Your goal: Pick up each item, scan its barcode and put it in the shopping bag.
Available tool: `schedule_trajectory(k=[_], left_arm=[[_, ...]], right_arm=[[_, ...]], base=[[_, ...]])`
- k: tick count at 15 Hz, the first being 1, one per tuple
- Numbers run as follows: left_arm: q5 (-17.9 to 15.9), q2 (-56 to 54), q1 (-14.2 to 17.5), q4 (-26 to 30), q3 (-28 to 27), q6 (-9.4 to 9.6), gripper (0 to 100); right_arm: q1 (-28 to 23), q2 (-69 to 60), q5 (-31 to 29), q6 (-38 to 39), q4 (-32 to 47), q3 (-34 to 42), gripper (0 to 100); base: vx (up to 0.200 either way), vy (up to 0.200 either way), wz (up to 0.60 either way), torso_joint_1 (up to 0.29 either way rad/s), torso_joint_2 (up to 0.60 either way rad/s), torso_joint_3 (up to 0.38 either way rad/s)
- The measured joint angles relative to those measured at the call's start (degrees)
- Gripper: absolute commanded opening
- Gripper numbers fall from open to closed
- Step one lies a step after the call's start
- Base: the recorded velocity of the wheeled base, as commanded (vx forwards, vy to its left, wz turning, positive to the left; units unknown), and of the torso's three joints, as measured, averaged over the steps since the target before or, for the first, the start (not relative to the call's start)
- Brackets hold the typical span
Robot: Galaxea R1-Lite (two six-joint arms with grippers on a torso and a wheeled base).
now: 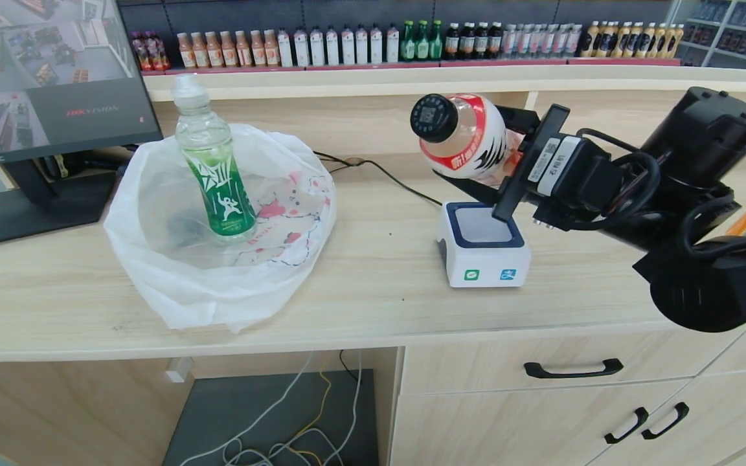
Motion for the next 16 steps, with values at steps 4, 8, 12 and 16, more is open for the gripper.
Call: schedule_trajectory(k=[4,8,12,16], left_arm=[[0.00,0.00,-0.04,0.00,0.00,0.00,100],[0.00,0.00,0.00,0.00,0.00,0.00,100],[0.00,0.00,0.00,0.00,0.00,-0.02,100],[-0.02,0.00,-0.04,0.00,0.00,-0.02,100]], right_arm=[[-0.10,0.99,1.65,-2.99,-0.33,1.46,0],[-1.62,1.37,3.84,-4.88,-1.84,5.81,0],[-2.04,1.84,3.97,-4.51,-2.55,6.51,0],[-2.10,1.87,3.95,-4.49,-2.63,7.03,0]], base=[[0.000,0.000,0.00,0.000,0.00,0.000],[0.000,0.000,0.00,0.000,0.00,0.000],[0.000,0.000,0.00,0.000,0.00,0.000],[0.000,0.000,0.00,0.000,0.00,0.000]])
